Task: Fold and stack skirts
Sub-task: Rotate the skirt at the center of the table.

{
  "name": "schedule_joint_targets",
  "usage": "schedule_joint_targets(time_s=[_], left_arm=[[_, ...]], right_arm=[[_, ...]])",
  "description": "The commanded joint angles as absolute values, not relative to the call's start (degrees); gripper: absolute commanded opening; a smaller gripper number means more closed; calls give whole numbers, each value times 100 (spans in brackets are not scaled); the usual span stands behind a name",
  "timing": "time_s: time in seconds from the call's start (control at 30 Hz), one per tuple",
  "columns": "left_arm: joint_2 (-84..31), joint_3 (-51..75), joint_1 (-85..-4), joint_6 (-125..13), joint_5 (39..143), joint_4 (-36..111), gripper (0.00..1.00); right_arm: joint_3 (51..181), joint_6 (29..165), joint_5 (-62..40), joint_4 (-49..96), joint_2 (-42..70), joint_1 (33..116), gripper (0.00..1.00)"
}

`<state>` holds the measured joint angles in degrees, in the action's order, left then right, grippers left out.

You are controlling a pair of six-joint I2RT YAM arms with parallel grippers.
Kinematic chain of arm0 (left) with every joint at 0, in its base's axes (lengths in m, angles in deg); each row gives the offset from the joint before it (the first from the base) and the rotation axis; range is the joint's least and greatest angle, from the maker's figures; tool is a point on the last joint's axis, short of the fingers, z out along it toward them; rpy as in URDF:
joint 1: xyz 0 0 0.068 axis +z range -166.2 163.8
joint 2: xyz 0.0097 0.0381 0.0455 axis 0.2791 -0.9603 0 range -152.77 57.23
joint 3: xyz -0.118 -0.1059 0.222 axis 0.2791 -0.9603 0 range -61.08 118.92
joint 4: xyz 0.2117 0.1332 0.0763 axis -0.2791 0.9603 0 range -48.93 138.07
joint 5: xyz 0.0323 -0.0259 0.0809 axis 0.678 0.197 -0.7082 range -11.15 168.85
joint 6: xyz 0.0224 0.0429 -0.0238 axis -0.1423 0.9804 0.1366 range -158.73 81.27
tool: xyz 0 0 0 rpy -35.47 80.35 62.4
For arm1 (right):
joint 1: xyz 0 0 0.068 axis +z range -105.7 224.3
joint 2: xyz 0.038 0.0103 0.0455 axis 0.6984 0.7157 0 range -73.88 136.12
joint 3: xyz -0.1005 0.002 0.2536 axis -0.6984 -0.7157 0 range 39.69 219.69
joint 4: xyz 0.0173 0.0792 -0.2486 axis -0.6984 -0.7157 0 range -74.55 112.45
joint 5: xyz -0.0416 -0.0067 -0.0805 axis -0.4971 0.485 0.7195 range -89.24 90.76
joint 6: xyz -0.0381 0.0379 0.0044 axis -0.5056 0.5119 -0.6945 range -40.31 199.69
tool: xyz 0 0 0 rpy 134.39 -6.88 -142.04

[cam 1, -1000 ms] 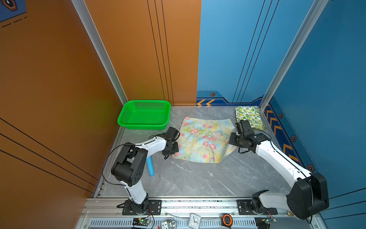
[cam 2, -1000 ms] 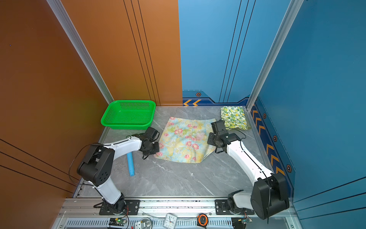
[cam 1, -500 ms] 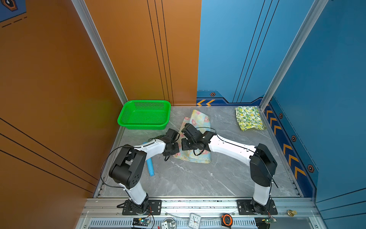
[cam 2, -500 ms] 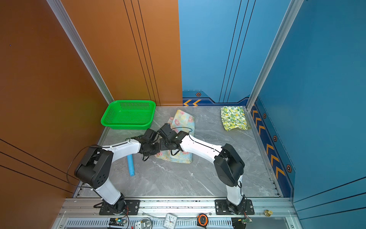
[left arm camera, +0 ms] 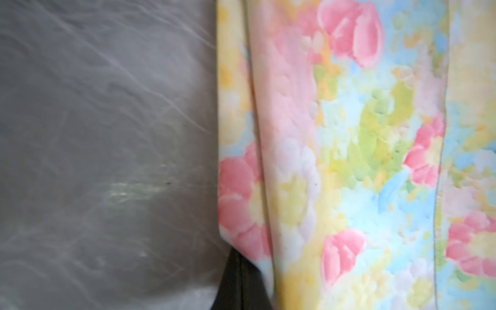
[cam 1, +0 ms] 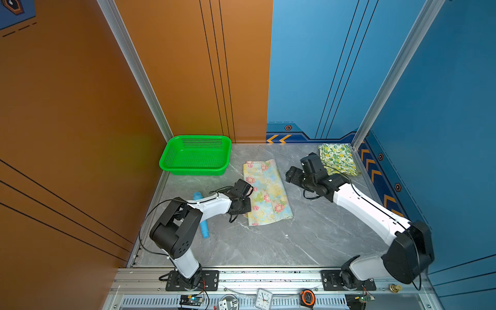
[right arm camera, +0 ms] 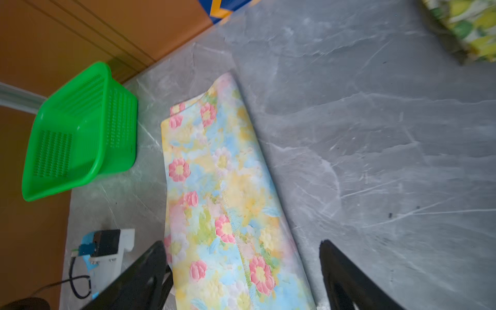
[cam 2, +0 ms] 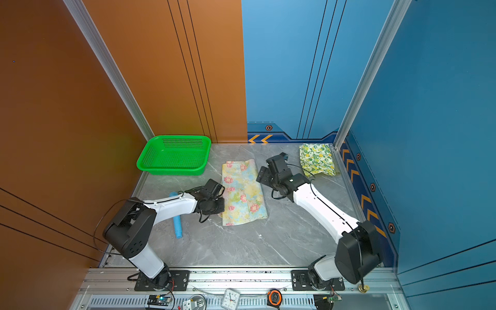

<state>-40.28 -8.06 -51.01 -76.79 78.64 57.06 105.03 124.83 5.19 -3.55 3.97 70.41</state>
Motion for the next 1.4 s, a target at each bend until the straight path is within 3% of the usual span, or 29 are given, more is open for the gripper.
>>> schedule_joint_targets(time_s=[0.0,0.07,0.2,0.3,0.57,0.8,1.0,1.37], left_arm=[[-4592,-458,-5737,-7844,7863,5863,6],[-4955,75,-6215,-7738,8010,5793,21],[-5474,1055,-6971,-7136,8678,5689,66],[-5311,943,-6929,-7046,9151,5381,81],[-3964,-69,-5798,-7081,9174,5360,80],[-3985,457,-4925,-7050,8681,5768,79],[-4138,910,-4481,-7120,8294,6390,78],[-3309,188,-3984,-7219,7981,6726,78]], right_arm=[[10053,12544,399,-556,-255,6364,91],[9964,12375,287,-761,-595,5915,93],[9892,12023,95,-1268,-941,5280,98],[9805,11866,-63,-1448,-989,5113,99],[9366,11785,101,-1395,-680,5315,98],[9452,11723,373,-1057,448,5857,97],[10380,11494,616,-926,2079,6446,96],[12409,10141,565,-1234,4600,7259,98]])
